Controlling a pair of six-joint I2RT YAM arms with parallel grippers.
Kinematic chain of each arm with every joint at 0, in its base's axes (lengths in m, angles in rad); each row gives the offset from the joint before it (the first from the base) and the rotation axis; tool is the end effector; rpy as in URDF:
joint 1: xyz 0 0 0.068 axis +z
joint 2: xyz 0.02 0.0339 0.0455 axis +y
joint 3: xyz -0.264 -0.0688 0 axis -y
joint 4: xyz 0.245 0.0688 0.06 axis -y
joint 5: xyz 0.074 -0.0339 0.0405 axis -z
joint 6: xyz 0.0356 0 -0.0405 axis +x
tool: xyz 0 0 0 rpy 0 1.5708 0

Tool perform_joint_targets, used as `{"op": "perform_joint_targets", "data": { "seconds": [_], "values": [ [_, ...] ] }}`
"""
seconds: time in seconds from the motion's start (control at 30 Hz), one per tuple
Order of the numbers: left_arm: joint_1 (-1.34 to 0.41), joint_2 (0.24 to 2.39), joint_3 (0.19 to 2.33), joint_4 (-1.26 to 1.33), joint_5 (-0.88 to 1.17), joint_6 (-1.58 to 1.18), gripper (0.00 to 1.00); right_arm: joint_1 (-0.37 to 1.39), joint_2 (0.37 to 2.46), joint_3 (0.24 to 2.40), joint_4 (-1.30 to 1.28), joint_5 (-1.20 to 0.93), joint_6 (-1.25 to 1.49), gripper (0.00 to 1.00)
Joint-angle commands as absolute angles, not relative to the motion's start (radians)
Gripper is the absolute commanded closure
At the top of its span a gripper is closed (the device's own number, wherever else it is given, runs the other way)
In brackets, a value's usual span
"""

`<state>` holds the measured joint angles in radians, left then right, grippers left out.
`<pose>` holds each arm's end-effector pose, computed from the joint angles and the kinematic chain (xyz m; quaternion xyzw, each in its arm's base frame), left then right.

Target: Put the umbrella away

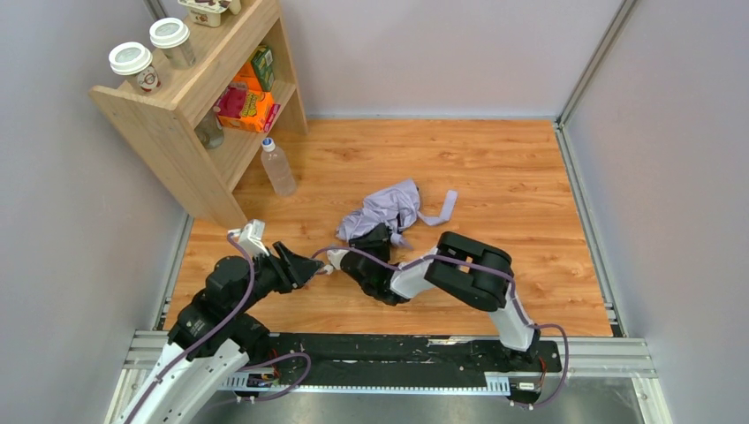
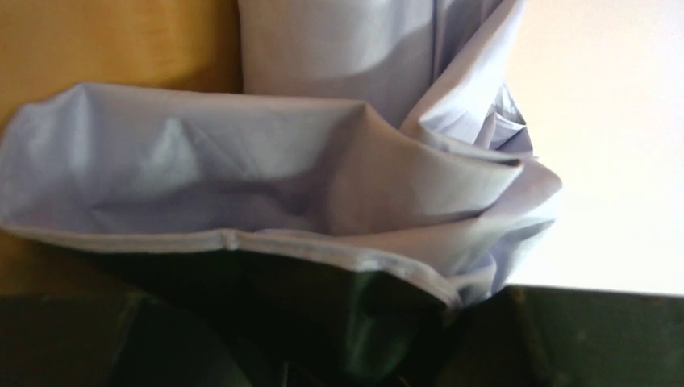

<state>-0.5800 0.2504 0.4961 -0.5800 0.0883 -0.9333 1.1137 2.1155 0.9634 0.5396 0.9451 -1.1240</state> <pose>0.0741 -0.0523 0.2608 -0.1179 0.8059 -0.4237 0.3964 0.1975 0.3362 0.0853 -0.6192 0.5338 -0.4060 0.4084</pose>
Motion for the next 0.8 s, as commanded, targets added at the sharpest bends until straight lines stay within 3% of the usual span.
{"op": "perform_joint_targets", "data": {
  "seconds": [0.0, 0.17, 0.4, 0.57, 0.63, 0.77],
  "values": [
    [-0.574, 0.154, 0.476, -0.67, 0.028, -0.951, 0.42, 1.141, 1.941, 0.969, 0.092, 0.696, -0.659, 1.0],
    [-0.574, 0.086, 0.448, -0.725, -0.023, -0.994, 0.45, 1.149, 1.934, 1.009, -0.222, 0.373, -0.482, 1.0],
    [-0.574, 0.097, 0.508, -0.784, -0.106, -0.947, 0.52, 1.105, 1.997, 1.066, -0.386, -0.021, -0.373, 1.0],
    [-0.574, 0.144, 0.459, -0.766, -0.1, -1.009, 0.54, 1.043, 2.055, 1.127, -0.491, -0.187, -0.362, 1.0],
    [-0.574, 0.217, 0.433, -0.739, -0.118, -1.07, 0.42, 1.025, 2.074, 1.144, -0.514, -0.234, -0.356, 1.0],
    [-0.574, 0.404, 0.428, -0.729, -0.201, -1.218, 0.37, 1.002, 2.082, 1.129, -0.497, -0.285, -0.345, 1.0]
  ]
}}
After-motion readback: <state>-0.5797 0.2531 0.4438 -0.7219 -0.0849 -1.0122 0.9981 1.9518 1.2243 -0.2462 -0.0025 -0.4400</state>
